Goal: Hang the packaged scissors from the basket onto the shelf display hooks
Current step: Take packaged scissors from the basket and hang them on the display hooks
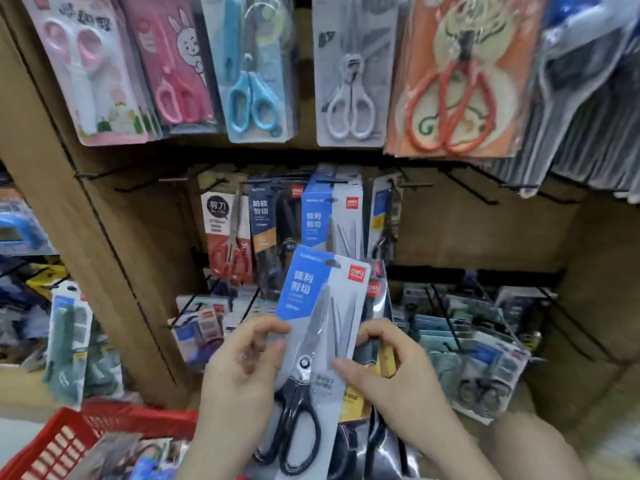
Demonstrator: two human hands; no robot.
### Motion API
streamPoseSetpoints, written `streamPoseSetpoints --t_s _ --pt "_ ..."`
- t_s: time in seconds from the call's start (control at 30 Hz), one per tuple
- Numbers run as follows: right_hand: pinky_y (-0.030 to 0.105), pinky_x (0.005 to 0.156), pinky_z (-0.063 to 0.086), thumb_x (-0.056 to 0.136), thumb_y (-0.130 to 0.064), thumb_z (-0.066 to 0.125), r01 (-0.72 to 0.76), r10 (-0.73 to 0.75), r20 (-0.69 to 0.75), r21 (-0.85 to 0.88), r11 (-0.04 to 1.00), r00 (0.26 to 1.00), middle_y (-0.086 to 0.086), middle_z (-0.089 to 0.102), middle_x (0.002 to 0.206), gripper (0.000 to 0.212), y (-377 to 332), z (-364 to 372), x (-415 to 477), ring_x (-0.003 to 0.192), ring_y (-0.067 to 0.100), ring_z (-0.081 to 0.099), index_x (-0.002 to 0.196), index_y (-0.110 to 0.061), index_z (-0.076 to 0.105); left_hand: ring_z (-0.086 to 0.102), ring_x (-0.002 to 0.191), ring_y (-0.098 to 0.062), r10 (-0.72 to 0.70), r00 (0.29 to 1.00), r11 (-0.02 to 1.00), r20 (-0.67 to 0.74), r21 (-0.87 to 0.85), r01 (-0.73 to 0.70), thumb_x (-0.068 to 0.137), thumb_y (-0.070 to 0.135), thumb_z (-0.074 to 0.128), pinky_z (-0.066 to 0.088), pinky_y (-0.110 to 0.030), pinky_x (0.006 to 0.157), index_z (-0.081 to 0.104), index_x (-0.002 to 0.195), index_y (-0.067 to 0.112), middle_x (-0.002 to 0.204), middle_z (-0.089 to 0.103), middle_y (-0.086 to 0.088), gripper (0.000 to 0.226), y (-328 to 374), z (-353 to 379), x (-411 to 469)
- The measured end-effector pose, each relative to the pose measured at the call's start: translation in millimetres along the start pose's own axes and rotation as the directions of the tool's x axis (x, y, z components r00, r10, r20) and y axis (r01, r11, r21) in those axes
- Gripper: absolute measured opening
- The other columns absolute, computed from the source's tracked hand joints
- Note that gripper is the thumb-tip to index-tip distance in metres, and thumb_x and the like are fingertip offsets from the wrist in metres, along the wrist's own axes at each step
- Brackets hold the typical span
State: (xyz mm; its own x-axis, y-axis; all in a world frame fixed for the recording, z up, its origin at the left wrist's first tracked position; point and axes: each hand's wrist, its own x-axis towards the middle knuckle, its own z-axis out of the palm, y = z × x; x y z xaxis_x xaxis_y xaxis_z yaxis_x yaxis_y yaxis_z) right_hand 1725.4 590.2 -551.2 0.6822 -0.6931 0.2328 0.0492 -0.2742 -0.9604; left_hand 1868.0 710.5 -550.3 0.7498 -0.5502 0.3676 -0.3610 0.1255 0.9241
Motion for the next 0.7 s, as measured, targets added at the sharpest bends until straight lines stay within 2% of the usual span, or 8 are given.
streamPoseSetpoints --t_s 0.1,0.23,0.33,0.43,0.53,0.6,0.67,0.7 --pt "0.017 0.061 0.041 0.076 -0.020 0.083 -0.016 0.014 -0.058 -0.033 0.999 0.998 -0.010 0.059 0.081 0.024 7 -29 -1 0.065 0.005 0.048 0.082 -0.029 0.061 0.057 0.056 0.005 0.010 0.999 0.999 0.031 0.033 -0.011 0.090 -0.005 0.063 0.041 -0.006 0.055 0.073 0.084 0.029 0.073 0.067 0.024 0.036 4 35 -4" --pt "0.018 0.060 0.044 0.076 -0.025 0.082 -0.055 0.047 -0.167 -0.041 0.998 0.985 -0.012 0.059 0.086 0.022 17 -71 3 0.065 0.002 0.047 0.085 -0.029 0.063 0.065 0.073 0.005 0.039 0.998 0.998 0.046 0.051 -0.042 0.092 -0.006 0.060 0.045 -0.006 0.066 0.071 0.105 0.031 0.097 0.073 0.006 0.041 7 84 -1" --pt "0.017 0.063 0.045 0.075 -0.027 0.082 -0.046 0.034 -0.195 -0.056 0.997 0.980 -0.014 0.060 0.086 0.023 23 -96 7 0.068 0.004 0.051 0.088 -0.031 0.064 0.069 0.088 0.001 0.052 0.998 0.998 0.042 0.033 -0.054 0.092 -0.006 0.058 0.048 -0.009 0.074 0.069 0.111 0.034 0.115 0.071 0.008 0.045 8 111 2" --pt "0.007 0.062 0.042 0.077 -0.017 0.081 -0.013 0.001 -0.235 -0.051 0.999 0.972 -0.018 0.061 0.083 0.021 24 -114 12 0.070 0.002 0.055 0.086 -0.029 0.066 0.053 0.053 0.002 0.048 0.999 0.999 0.005 0.012 -0.048 0.094 -0.005 0.055 0.040 -0.007 0.056 0.065 0.115 0.034 0.100 0.072 0.017 0.045 11 126 7" --pt "0.008 0.057 0.042 0.080 -0.016 0.078 -0.006 -0.010 -0.257 -0.063 0.998 0.966 -0.021 0.061 0.087 0.023 25 -127 14 0.063 0.002 0.052 0.088 -0.033 0.065 0.032 0.046 -0.005 0.003 0.999 0.999 -0.037 -0.038 -0.005 0.096 -0.005 0.052 0.031 -0.014 0.044 0.062 0.121 0.033 0.097 0.070 0.023 0.047 15 128 13" --pt "0.009 0.069 0.044 0.081 -0.020 0.078 0.004 -0.013 -0.238 -0.038 0.999 0.971 -0.030 0.062 0.102 0.034 26 -132 15 0.085 -0.011 0.059 0.099 -0.046 0.063 0.026 0.044 -0.009 -0.016 0.999 0.999 -0.039 -0.052 0.014 0.097 -0.006 0.050 0.029 -0.013 0.043 0.061 0.124 0.034 0.109 0.068 0.022 0.050 16 129 16" --pt "0.007 0.081 0.040 0.080 -0.025 0.078 0.023 -0.027 -0.219 -0.022 0.999 0.975 -0.044 0.051 0.121 0.056 26 -133 14 0.112 -0.027 0.043 0.114 -0.062 0.054 0.029 0.045 -0.016 -0.020 1.000 0.999 -0.017 -0.037 0.019 0.098 -0.006 0.049 0.030 -0.011 0.045 0.059 0.126 0.037 0.115 0.067 0.024 0.053 15 129 18" --pt "0.006 0.085 0.039 0.079 -0.026 0.078 0.029 -0.033 -0.212 -0.021 0.999 0.977 -0.048 0.042 0.130 0.066 26 -133 14 0.120 -0.030 0.034 0.121 -0.066 0.046 0.031 0.043 -0.013 -0.028 1.000 0.999 -0.004 -0.029 0.028 0.098 -0.006 0.048 0.030 -0.010 0.044 0.058 0.128 0.037 0.107 0.067 0.027 0.054 14 129 19"
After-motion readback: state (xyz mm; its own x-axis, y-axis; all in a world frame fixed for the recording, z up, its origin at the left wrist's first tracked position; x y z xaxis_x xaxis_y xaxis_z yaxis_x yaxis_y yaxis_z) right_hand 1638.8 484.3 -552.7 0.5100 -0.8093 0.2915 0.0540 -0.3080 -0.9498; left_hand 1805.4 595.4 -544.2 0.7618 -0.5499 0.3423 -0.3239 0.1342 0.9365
